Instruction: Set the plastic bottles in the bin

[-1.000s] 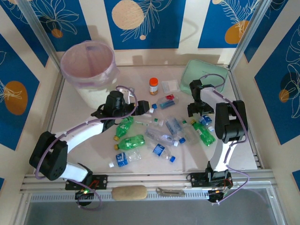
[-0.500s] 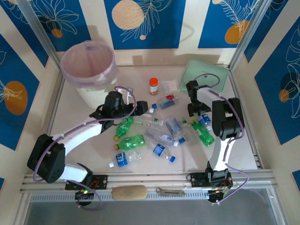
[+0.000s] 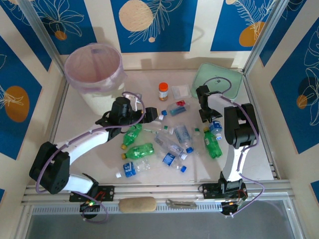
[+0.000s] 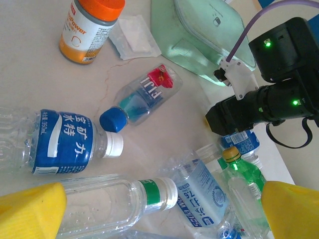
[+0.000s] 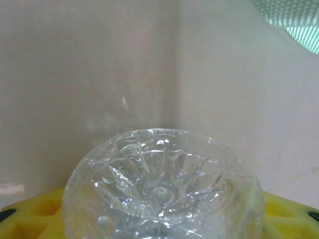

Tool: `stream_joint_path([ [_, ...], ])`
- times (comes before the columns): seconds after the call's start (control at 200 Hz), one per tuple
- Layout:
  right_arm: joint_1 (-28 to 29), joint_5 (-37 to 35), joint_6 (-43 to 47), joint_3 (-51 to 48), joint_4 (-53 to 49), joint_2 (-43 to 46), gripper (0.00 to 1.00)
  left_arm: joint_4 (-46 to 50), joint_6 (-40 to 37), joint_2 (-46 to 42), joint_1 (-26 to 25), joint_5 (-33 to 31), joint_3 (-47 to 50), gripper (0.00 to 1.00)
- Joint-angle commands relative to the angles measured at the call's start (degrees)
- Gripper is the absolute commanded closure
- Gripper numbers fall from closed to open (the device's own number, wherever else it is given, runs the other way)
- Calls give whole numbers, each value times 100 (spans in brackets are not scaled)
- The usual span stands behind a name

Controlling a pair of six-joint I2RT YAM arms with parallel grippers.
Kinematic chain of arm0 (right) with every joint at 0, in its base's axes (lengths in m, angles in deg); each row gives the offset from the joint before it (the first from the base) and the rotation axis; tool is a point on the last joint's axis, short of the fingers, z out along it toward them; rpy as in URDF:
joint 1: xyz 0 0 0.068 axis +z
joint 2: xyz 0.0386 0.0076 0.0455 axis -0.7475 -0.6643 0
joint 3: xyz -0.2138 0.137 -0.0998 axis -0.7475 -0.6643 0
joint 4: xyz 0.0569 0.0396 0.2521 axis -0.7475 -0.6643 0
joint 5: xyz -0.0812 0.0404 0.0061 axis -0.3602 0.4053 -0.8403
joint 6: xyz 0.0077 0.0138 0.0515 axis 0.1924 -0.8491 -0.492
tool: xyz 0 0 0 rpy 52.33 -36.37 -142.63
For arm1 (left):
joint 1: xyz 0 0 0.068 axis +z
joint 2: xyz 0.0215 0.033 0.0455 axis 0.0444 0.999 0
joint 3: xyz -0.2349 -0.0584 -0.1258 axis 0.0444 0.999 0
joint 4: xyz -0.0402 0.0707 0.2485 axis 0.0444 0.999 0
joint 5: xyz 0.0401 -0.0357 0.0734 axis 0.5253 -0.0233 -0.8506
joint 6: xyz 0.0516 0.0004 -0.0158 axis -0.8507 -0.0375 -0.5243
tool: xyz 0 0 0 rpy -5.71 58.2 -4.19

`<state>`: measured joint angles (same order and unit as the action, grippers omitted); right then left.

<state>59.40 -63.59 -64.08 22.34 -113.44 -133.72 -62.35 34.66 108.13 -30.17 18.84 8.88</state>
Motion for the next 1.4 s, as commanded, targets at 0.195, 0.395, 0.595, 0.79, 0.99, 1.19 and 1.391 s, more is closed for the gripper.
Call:
stream_joint_path([
  [0.195, 145, 433, -199, 390, -221, 560, 53, 30, -29, 74, -32, -40, -113, 0],
  [0.395, 447, 1091, -616, 921, -578, 1267, 54, -111, -30, 107, -41, 115, -70, 0],
  [0.595, 587, 2911, -1562, 1017, -116, 1771, 55, -565, -20, 118, -38, 426, 0, 0],
  [0.79, 821, 4254, -2790, 398, 1184, 2164, 58, -1040, -28, 109, -86, 815, 80, 0],
  [0.99, 1157, 4621, -3828, -218, 2311, 2374, 59, -1347, -60, 242, -174, 1299, 68, 0],
  [1.19, 1434, 4751, -4149, -278, 2632, 2301, 59, -1262, -69, 507, -292, 1514, -66, 0],
  [1.391, 1578, 4859, -4238, -261, 2702, 2212, 59, -1305, 30, 739, -349, 1653, -233, 0],
])
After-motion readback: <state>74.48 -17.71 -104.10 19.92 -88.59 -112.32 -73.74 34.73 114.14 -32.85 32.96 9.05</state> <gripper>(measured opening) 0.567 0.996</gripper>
